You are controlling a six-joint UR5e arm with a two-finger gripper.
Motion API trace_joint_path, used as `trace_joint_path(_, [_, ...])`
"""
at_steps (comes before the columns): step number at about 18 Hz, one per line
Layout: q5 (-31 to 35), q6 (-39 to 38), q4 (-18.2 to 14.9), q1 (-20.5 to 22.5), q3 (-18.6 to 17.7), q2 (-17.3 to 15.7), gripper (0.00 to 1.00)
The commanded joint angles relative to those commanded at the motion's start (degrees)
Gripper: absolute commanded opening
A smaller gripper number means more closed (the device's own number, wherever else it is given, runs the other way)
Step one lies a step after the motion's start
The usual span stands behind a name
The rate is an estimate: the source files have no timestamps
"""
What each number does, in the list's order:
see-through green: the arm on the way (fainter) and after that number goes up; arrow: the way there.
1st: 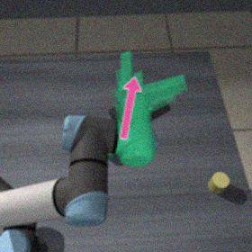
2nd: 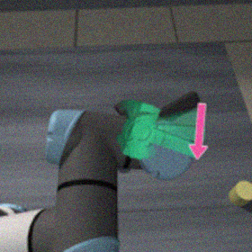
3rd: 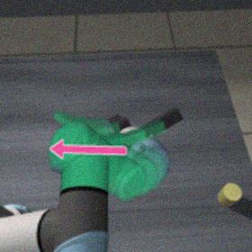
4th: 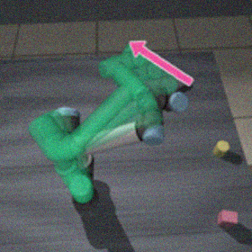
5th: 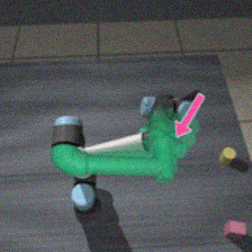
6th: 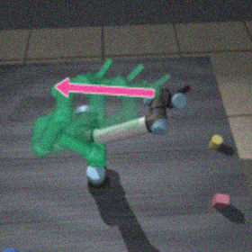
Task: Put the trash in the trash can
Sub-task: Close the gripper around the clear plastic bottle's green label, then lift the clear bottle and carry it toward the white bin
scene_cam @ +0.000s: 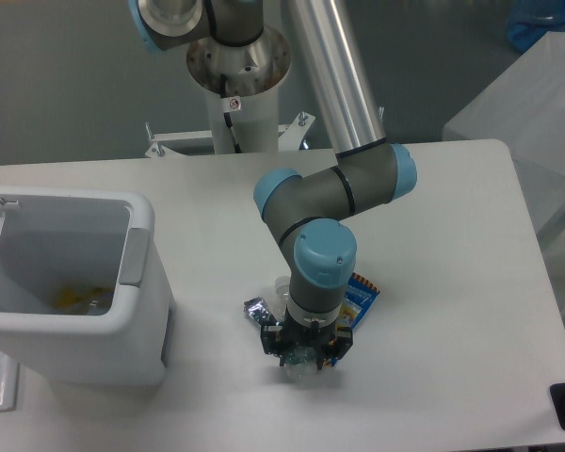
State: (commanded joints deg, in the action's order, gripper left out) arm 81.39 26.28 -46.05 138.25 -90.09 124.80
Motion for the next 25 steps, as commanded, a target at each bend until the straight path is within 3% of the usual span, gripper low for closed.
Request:
trace_joint_path(9, [0.1, 0.5, 0.1, 0.1, 0.3, -0.8, 0.62])
trace_joint_path(15, [-1.9, 0.8, 0.1, 1.1, 1.1, -4.5, 0.62])
trace_joint_path(20, [-3.7, 0.4, 0.1, 1.2, 4.2, -6.7, 0.62])
trace_joint_path(25, [-7.5, -4.8, 0.1, 2.1, 10.5, -7.0, 0.62])
